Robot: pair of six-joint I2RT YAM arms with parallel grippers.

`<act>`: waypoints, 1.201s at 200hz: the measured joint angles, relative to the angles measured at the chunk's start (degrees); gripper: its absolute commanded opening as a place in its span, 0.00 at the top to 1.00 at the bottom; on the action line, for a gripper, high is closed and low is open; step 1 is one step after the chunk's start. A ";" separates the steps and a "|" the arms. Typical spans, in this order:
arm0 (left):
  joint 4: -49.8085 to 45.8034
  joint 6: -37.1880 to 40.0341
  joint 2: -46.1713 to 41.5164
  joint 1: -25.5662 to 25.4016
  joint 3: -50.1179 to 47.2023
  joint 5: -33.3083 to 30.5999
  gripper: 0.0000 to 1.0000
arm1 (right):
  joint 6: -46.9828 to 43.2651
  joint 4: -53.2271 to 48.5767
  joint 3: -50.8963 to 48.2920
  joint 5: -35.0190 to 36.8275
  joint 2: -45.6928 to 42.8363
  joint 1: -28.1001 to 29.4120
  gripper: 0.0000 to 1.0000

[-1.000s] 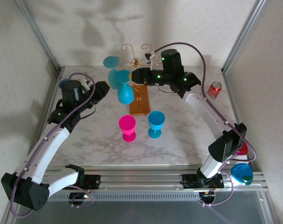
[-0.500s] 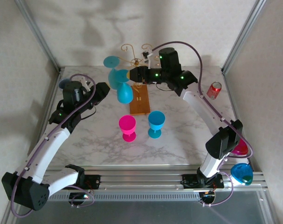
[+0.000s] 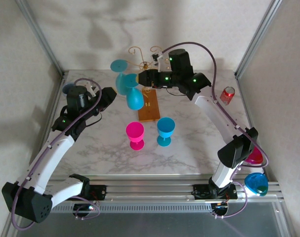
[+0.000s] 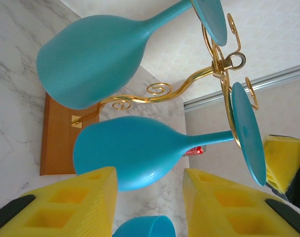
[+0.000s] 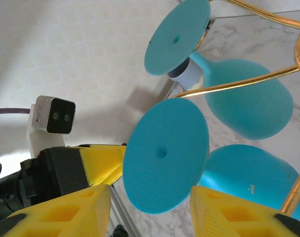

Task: Take the wine glass off the wine glass rack

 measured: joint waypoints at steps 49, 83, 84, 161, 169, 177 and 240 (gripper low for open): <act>0.50 0.02 -0.22 0.00 -0.35 0.00 0.61 | -1.55 -3.39 3.30 2.51 1.51 0.17 0.54; 0.81 0.02 -0.22 0.07 -0.42 0.00 0.61 | -2.51 -5.29 5.95 3.43 3.08 0.63 0.54; 0.81 0.02 -0.22 0.07 -0.42 0.00 0.61 | -2.56 -5.35 6.03 3.41 3.15 0.66 0.54; 1.03 0.04 -0.28 0.94 -0.70 0.22 0.61 | -4.66 -9.44 11.74 4.28 6.32 1.60 0.54; 1.18 0.04 -0.39 1.03 -0.85 0.22 0.61 | -4.98 -10.19 12.48 4.81 6.67 1.75 0.54; 1.20 0.04 -0.50 1.11 -0.92 0.22 0.61 | -5.20 -10.71 13.07 5.18 6.93 1.88 0.54; 1.97 0.04 -0.96 1.57 -1.66 0.68 0.61 | -7.10 -14.36 15.96 6.95 7.89 2.23 0.54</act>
